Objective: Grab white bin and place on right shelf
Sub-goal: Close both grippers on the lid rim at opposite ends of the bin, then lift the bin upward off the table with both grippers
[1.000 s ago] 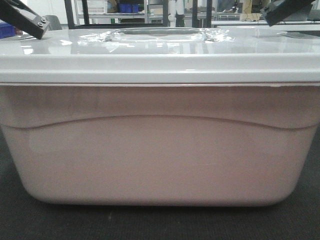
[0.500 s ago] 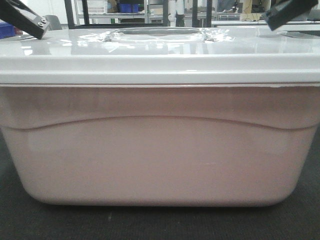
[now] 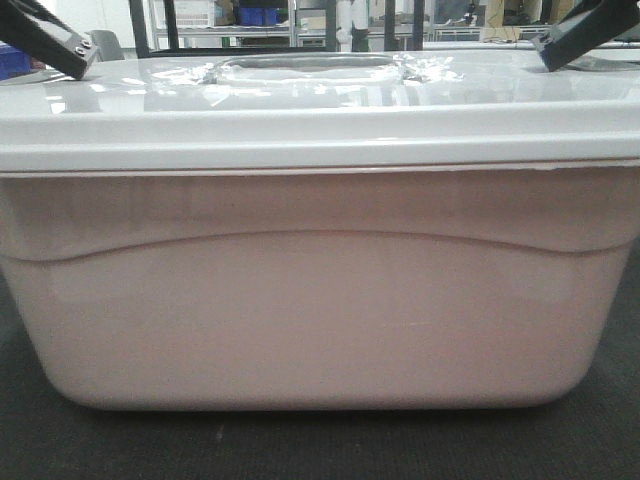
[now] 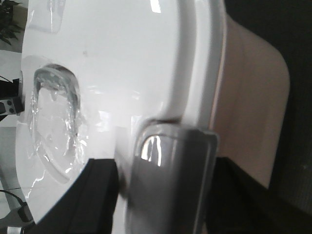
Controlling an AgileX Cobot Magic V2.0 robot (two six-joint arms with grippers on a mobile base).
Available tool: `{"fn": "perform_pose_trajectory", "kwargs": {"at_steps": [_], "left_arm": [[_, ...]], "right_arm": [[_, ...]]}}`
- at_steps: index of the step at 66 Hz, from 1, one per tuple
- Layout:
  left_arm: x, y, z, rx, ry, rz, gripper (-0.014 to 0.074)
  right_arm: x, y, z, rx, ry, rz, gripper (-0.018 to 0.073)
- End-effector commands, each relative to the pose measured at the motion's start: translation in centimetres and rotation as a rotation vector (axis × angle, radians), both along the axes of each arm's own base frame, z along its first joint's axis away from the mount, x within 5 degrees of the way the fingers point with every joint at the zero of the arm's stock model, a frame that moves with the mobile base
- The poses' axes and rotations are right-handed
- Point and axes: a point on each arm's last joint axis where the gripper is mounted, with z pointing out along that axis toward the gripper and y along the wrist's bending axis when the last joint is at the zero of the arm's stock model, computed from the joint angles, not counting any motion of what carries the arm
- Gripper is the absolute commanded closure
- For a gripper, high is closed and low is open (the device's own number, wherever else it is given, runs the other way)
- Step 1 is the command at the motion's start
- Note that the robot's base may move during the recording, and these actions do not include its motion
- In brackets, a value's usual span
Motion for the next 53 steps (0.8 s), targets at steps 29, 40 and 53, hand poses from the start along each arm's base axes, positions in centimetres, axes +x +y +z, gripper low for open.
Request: {"fn": "perform_pose_trajectory", "kwargs": {"at_steps": [29, 40, 53], "left_arm": [[-0.8, -1.2, 6.9, -0.154, -0.204, -0.113, 0.0353], [-1.5, -1.3, 7.9, -0.182, -0.238, -0.107, 0.0357], [-2.8, -1.3, 9.2, -0.180, -0.293, -0.112, 0.0356]], "right_arm": [[-0.8, 0.9, 6.8, 0.084, -0.227, 0.141, 0.0162], [-1.7, 1.0, 7.8, 0.081, -0.266, 0.142, 0.0162], [-3.2, 1.3, 9.3, 0.092, -0.332, 0.140, 0.0162]]}}
